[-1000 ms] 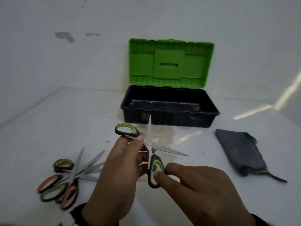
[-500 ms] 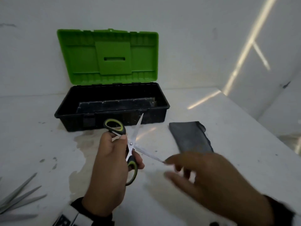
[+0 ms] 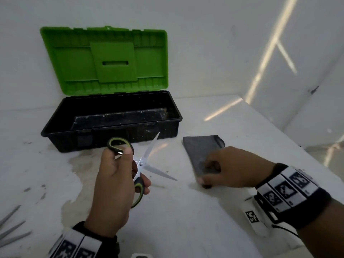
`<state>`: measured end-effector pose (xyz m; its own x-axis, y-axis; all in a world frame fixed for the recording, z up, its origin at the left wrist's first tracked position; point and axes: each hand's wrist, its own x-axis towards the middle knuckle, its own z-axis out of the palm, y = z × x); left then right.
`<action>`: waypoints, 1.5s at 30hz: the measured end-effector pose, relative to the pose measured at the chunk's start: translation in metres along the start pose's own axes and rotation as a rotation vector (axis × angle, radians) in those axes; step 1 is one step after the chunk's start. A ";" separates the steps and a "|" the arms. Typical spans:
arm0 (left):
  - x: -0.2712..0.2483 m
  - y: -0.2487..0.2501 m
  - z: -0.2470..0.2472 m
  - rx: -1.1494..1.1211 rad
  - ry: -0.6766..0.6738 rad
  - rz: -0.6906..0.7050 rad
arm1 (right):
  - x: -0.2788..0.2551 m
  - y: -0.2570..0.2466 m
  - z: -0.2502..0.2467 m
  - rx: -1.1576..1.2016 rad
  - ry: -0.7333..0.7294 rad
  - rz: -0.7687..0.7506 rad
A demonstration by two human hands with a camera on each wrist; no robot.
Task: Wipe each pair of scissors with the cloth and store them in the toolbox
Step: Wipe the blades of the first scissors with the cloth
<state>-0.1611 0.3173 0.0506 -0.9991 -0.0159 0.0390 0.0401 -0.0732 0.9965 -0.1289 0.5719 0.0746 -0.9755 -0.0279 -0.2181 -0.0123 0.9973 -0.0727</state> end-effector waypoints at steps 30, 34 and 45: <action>0.014 0.021 -0.028 -0.153 0.172 0.060 | 0.019 -0.035 -0.044 0.428 0.608 -0.057; 0.010 0.031 -0.032 -0.164 0.193 0.093 | -0.001 -0.063 -0.046 0.869 0.693 -0.143; -0.002 0.049 -0.060 -0.168 0.237 0.154 | -0.002 -0.143 -0.032 1.313 0.679 -0.178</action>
<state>-0.1567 0.2543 0.0953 -0.9513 -0.2693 0.1502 0.2114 -0.2148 0.9535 -0.1326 0.4312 0.1164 -0.9005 0.2650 0.3446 -0.2976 0.2021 -0.9330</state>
